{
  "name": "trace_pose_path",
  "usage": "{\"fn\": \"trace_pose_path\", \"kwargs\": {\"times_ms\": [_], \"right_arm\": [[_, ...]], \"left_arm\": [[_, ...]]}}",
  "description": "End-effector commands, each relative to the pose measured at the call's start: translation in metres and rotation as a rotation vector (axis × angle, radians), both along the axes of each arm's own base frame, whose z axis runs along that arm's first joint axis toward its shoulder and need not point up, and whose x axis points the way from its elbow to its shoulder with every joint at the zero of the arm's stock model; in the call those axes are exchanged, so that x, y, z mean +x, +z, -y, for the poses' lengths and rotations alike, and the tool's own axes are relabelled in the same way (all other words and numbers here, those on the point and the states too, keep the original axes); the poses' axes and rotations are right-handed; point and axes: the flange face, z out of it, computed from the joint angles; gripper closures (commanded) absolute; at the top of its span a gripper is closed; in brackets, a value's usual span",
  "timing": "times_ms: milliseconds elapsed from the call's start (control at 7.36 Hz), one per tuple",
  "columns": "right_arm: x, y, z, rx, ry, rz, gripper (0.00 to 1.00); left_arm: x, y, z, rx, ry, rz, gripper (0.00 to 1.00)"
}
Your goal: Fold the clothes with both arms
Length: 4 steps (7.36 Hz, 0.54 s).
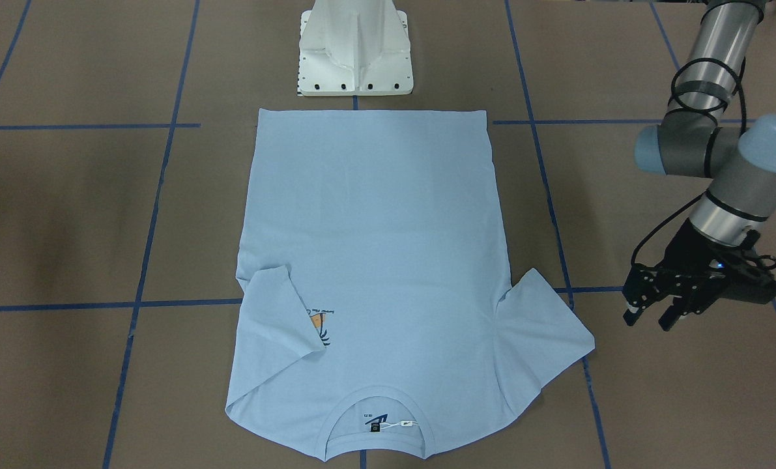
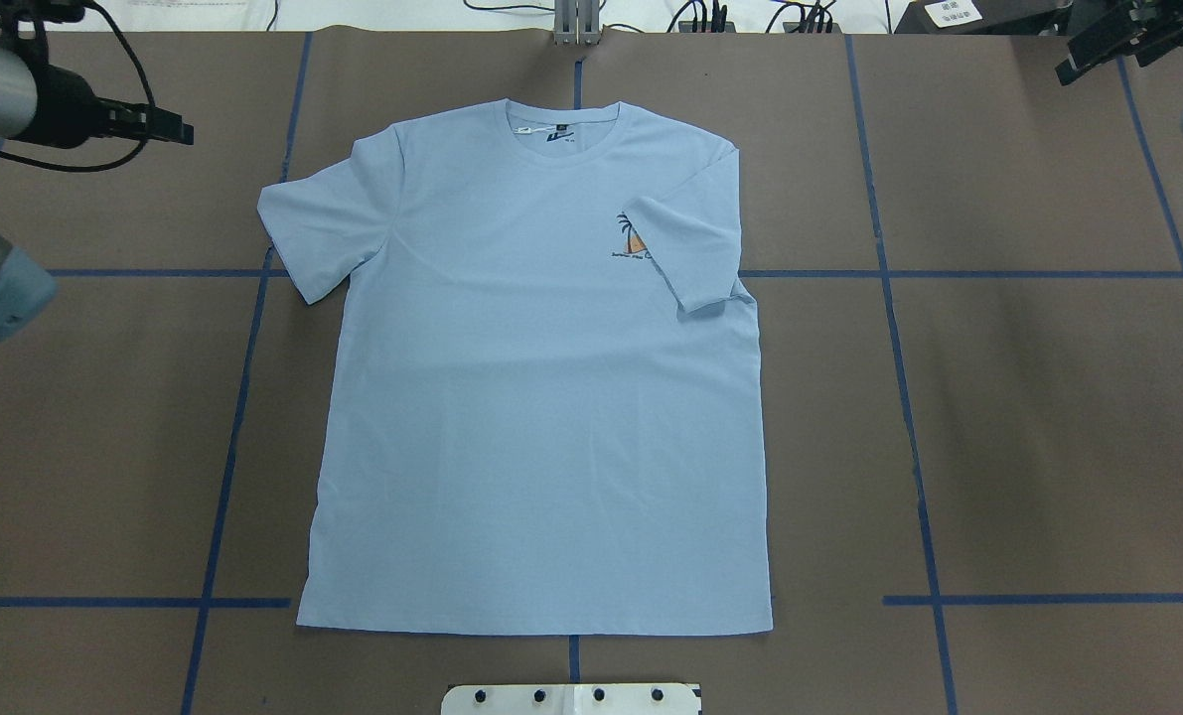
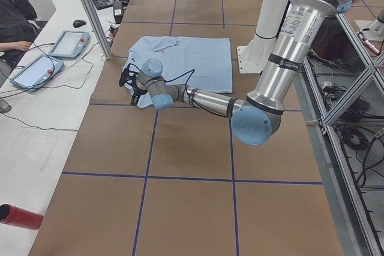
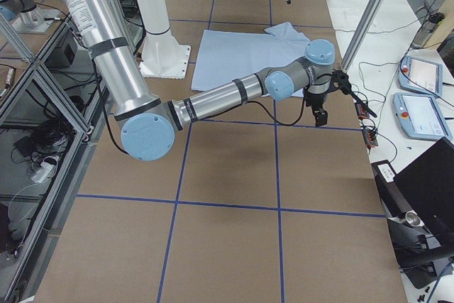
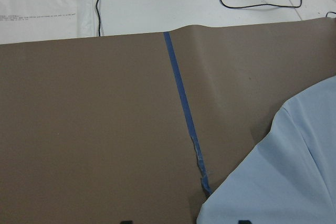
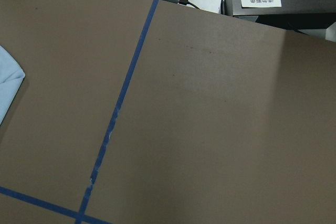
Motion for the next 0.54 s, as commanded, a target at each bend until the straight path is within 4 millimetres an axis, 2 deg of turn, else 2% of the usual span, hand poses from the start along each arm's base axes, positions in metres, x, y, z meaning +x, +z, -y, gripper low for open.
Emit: {"fn": "trace_pose_path", "kwargs": {"times_ms": [0, 408], "right_arm": [[0.005, 0.010, -0.004, -0.013, 0.007, -0.002, 0.00], [0.004, 0.010, -0.004, -0.013, 0.007, -0.005, 0.00]], "left_arm": [[0.052, 0.010, -0.006, -0.024, -0.038, 0.020, 0.34], [0.094, 0.021, 0.001, -0.033, -0.040, 0.069, 0.38]]}}
